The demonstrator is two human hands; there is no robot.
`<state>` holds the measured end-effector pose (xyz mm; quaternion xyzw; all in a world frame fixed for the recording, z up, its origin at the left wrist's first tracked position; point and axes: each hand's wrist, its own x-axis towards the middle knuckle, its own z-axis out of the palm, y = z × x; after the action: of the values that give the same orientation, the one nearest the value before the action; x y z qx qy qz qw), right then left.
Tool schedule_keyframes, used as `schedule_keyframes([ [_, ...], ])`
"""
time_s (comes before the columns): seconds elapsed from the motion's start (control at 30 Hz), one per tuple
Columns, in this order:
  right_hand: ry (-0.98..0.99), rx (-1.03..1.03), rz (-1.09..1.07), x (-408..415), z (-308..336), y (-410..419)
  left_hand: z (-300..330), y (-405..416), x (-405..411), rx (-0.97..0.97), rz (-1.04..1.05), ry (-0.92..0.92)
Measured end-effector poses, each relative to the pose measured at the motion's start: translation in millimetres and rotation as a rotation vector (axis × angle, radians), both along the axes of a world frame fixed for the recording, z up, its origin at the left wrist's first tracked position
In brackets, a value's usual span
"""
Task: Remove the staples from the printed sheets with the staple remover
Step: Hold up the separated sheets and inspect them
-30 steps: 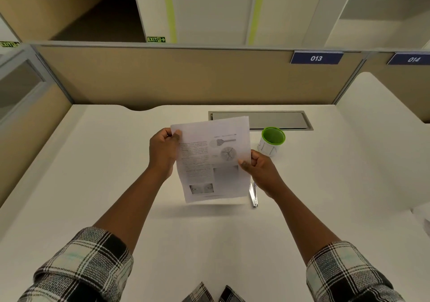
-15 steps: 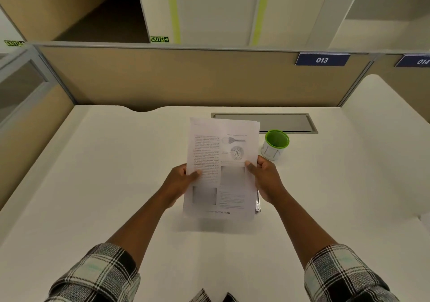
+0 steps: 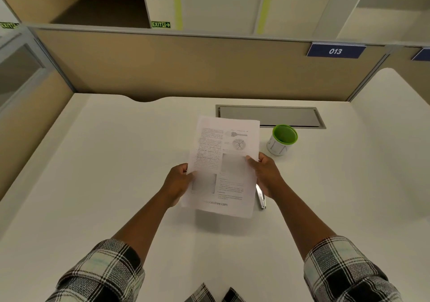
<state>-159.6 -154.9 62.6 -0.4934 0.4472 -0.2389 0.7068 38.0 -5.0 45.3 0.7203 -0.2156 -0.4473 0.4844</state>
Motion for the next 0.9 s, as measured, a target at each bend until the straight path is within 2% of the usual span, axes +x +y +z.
schedule_keyframes([
  [0.23,0.23,-0.155,0.102,15.7,-17.6,2.3,-19.0,-4.8,12.1,0.058,0.088,-0.075],
  [0.37,0.403,-0.309,0.126,36.2,-25.5,-1.5,-22.5,-7.3,21.5,0.158,0.025,-0.228],
  [0.5,0.558,-0.441,0.173,68.1,-31.8,-10.3,-24.8,-12.5,43.0,0.188,0.002,-0.257],
  [0.67,0.588,-0.493,0.252,117.4,-38.7,-29.3,-26.7,-30.1,83.5,0.189,-0.013,-0.392],
  [0.9,0.633,-0.487,0.3,188.8,-62.1,-79.8,-40.4,-73.9,152.6,0.233,0.028,-0.492],
])
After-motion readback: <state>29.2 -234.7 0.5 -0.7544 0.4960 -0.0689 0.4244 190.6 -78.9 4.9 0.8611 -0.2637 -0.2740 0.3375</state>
